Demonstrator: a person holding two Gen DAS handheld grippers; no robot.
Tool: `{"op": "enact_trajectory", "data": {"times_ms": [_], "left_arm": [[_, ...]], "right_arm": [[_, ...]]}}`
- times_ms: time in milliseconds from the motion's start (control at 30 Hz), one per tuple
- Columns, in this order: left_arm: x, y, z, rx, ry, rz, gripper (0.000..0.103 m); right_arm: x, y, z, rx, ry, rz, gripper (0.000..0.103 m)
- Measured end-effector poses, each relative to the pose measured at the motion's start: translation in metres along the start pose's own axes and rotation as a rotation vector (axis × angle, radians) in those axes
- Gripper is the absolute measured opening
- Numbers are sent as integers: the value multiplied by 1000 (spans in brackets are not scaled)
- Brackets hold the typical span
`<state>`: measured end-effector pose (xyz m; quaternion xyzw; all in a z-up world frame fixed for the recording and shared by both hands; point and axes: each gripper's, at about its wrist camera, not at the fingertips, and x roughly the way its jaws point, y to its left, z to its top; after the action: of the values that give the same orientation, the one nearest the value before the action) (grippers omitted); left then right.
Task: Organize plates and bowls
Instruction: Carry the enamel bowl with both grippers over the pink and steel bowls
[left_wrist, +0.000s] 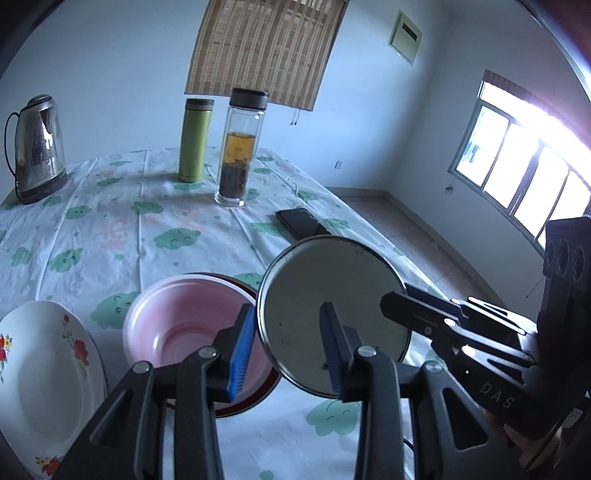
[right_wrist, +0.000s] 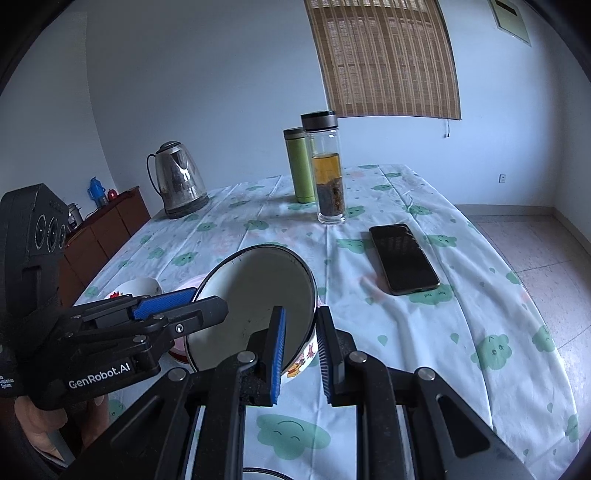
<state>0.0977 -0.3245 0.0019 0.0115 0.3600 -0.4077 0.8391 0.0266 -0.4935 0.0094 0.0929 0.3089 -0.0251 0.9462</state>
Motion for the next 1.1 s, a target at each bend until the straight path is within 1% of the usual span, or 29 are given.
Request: {"op": "enact_trajectory", "data": {"times_ms": [233, 633, 867, 967, 1100], "left_arm": [[-14, 16, 6, -23, -32, 30, 33], [-21, 37, 10, -55, -36, 86, 33], [-25, 46, 11, -75, -46, 98, 33], [-24, 46, 11, -70, -48, 115, 33], [-19, 47, 10, -68, -34, 123, 33]], "right_arm": [[4, 19, 7, -26, 4, 35, 19], [12, 44, 19, -61, 3, 58, 19], [25, 48, 19, -52, 32, 80, 19], [31, 47, 17, -45, 47, 83, 19], [41, 45, 15, -37, 68, 81, 19]]}}
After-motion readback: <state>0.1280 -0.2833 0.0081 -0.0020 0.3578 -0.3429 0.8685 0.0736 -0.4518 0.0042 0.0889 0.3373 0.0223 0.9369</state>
